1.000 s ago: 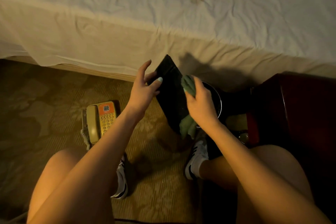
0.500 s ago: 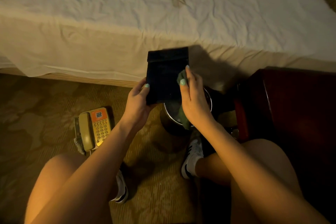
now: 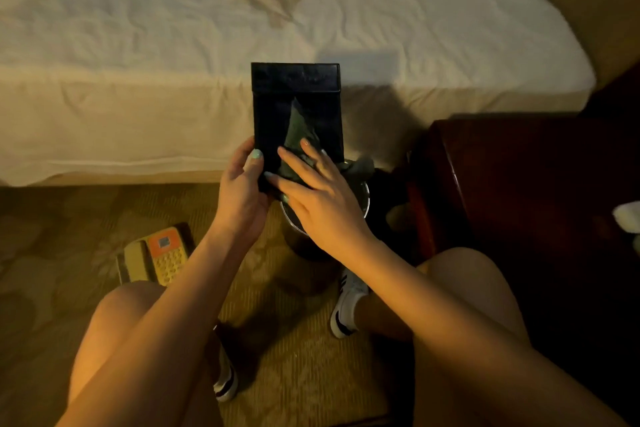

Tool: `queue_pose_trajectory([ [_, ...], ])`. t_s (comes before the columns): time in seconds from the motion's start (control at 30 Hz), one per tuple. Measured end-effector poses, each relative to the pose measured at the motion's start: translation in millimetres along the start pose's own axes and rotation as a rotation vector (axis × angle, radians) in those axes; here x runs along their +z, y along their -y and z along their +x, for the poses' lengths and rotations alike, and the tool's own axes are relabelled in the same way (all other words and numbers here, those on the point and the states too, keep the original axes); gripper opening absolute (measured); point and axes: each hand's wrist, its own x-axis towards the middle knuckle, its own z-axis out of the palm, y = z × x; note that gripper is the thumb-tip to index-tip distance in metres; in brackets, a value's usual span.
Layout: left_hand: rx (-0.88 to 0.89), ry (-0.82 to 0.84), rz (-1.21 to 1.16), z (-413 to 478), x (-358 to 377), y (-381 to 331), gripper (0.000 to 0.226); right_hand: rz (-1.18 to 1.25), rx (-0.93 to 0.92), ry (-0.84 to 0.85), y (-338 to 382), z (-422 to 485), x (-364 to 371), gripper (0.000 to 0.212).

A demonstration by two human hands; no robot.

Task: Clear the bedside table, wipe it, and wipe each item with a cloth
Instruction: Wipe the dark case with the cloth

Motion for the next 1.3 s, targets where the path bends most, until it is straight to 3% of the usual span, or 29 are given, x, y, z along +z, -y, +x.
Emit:
queue_pose_trajectory([
  [0.1,0.004,0.055,-0.029,-1,24,0,0.040,-0.055,0.013,-0.073,-11,-8,-24,0.036],
  [0.23,-0.028,0.057,-0.119,-14,66,10,0.039,-0.065,-0.028,-0.022,-39,-28,-67,0.033],
  [0.37,-0.070,0.086,-0.119,-24,111,17,0.038,-0.034,0.057,-0.020,-74,-72,-120,0.037],
  [0.77,-0.059,0.401,0.483,-33,246,46,0.024,0.202,0.771,-0.469,-126,-235,-262,0.047],
  [0.9,0.002,0.512,0.613,-19,294,75,0.022,0.260,0.886,-0.561,-136,-270,-273,0.031],
  [1.07,-0.012,0.553,0.743,16,359,106,0.024,0.463,0.988,-0.745,-148,-300,-281,0.024],
  [1.3,-0.031,0.620,0.868,49,427,155,0.028,0.577,1.019,-0.841,-169,-328,-292,0.025],
])
